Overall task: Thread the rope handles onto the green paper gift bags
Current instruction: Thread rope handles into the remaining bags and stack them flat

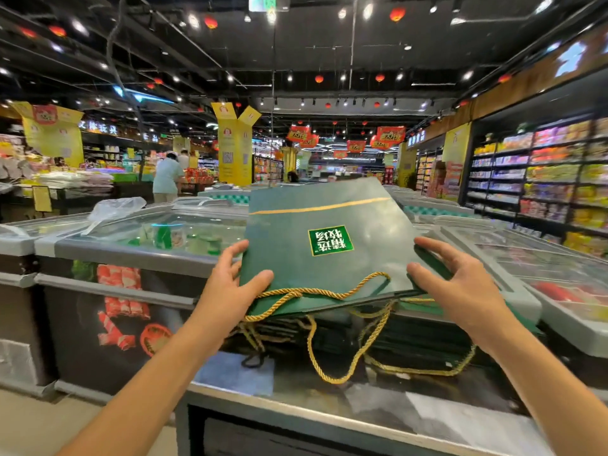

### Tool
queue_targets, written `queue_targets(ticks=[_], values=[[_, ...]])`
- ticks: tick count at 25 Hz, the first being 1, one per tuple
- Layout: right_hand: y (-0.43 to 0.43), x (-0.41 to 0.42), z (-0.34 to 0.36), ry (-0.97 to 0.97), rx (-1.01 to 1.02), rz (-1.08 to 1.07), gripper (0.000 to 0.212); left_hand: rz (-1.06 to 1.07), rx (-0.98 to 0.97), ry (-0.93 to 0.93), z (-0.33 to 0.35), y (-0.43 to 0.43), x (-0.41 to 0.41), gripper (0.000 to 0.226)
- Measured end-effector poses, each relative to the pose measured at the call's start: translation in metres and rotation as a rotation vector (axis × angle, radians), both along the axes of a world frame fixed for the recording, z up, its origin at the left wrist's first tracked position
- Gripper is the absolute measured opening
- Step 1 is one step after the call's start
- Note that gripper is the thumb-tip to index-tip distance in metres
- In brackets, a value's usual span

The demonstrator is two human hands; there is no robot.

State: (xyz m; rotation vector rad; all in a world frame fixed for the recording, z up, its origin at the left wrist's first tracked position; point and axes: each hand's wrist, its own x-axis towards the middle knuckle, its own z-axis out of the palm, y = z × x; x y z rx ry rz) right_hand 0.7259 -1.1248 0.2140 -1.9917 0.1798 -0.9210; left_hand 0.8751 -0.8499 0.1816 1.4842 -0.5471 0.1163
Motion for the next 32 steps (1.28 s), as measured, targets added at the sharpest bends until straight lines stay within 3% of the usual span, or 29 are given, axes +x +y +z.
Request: queue_targets(ticks=[6,9,15,26,32], values=[[-0.066,-0.021,0.021,0.129,-0.282,-0.247,0.05,-0.049,0.384,-0.123,0.04,-0.08,0.015,0.06],[-0.098,-0.033,0.017,0.225,-0.31,-0.356,0.052,-0.105,0.488,-0.134,0.047,-0.119,0.018,0.072],[-0.128,-0.043,-0.015,0.407,-0.284,-0.385,0.056,-0.121,0.738,-0.168,0.029,-0.16,0.021,0.072],[-0.147,-0.047,-0.032,0.488,-0.289,-0.326,0.056,-0.087,0.844,-0.249,0.013,-0.173,0.027,0.063],[-0.162,0.012,0.013,0.551,-0.548,-0.233,0.066,-0.144,0.955,-0.542,0.055,-0.217,0.049,0.06]])
